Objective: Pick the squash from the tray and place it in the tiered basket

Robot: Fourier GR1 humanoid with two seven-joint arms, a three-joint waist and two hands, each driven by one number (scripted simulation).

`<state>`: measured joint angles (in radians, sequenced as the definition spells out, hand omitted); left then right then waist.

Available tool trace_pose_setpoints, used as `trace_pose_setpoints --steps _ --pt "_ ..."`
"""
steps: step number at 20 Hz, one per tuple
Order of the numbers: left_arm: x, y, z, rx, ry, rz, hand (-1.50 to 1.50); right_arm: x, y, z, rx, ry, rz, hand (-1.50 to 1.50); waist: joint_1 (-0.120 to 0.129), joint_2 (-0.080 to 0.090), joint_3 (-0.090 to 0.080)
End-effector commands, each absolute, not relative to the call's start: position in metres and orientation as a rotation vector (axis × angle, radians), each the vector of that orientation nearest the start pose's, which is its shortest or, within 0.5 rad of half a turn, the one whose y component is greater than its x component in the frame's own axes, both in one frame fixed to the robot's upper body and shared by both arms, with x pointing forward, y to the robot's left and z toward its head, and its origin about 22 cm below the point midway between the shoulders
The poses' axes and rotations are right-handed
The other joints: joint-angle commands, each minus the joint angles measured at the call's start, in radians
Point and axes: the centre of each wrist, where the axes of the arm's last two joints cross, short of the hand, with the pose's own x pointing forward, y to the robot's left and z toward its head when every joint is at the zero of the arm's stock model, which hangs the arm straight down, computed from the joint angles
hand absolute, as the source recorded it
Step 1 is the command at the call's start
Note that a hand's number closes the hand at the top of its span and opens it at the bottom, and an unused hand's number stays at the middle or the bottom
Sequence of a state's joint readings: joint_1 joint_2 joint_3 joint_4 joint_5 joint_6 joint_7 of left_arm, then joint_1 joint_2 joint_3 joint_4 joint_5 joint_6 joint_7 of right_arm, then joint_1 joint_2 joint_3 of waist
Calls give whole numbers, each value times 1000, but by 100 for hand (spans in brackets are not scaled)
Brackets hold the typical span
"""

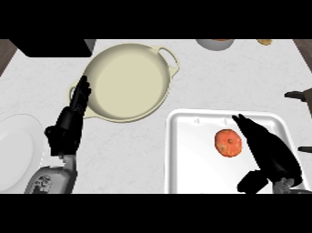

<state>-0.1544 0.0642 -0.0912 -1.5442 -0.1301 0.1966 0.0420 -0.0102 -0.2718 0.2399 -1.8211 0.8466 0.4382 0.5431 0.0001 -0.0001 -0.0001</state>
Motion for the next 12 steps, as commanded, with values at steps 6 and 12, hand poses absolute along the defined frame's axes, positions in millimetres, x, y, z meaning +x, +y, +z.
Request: trace_pose_setpoints --steps 6,12 --pt "275 178 34 194 -1664 -104 0 238 -240 48 -754 -957 1091 -150 -2 0 0" --pt "268 188 19 176 -1651 -103 0 256 -210 38 -735 -957 1090 -150 1 0 0"
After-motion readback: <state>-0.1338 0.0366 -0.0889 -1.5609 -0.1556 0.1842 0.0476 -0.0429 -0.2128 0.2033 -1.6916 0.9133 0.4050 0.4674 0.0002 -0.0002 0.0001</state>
